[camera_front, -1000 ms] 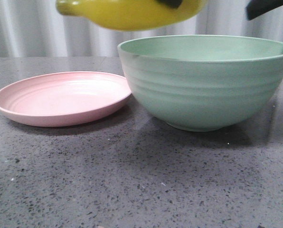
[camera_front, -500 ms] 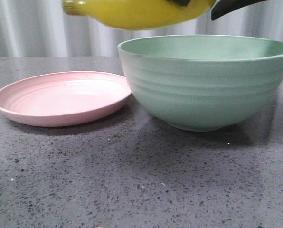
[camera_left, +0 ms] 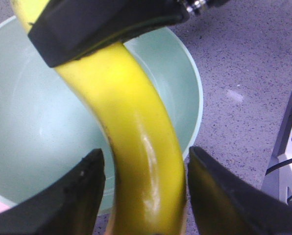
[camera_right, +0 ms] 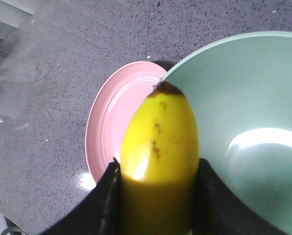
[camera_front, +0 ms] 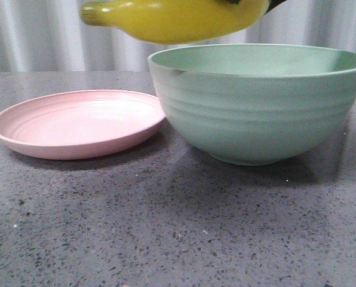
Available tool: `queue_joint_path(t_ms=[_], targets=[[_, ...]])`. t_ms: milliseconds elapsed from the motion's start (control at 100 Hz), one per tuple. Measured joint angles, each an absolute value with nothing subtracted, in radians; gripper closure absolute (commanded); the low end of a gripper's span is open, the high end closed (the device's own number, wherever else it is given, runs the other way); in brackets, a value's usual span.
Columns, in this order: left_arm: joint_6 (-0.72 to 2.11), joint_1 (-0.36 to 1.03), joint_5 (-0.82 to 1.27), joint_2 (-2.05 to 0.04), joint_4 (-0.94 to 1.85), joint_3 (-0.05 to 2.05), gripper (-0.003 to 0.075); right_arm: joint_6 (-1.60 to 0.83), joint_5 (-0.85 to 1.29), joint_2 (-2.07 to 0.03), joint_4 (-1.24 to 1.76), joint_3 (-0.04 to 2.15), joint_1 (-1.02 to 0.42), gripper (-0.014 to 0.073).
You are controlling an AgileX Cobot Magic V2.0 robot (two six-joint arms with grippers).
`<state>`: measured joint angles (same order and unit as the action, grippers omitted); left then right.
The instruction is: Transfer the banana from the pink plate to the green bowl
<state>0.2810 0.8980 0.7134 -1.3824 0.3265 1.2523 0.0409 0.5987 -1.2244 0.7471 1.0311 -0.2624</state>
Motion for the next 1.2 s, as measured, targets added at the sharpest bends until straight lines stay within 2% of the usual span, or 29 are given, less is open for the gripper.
queue_joint_path(t_ms=[300, 580, 700, 880, 950, 1200], targets=[[0.282, 0.898, 0.723, -1.382, 0.301, 1.328, 0.0363, 0.036, 0.540, -1.224, 0.730, 1.031, -0.212, 0.0663], [0.282, 0.898, 0.725, -1.382, 0.298, 1.341, 0.0363, 0.034, 0.448, -1.238, 0.587, 1.031, -0.185, 0.0659], [0.282, 0.898, 0.725, -1.382, 0.298, 1.342, 0.0363, 0.024, 0.440, -1.263, 0.554, 1.031, -0.185, 0.0585], [0.283, 0.898, 0.725, -1.382, 0.298, 1.342, 0.0363, 0.000, 0.436, -1.274, 0.544, 1.031, -0.185, 0.0355], [0.283, 0.898, 0.725, -1.382, 0.298, 1.342, 0.0363, 0.000, 0.436, -1.274, 0.544, 1.031, -0.185, 0.0325], [0.283, 0.898, 0.725, -1.382, 0.298, 1.342, 0.0363, 0.000, 0.434, -1.274, 0.515, 1.031, -0.185, 0.0325]])
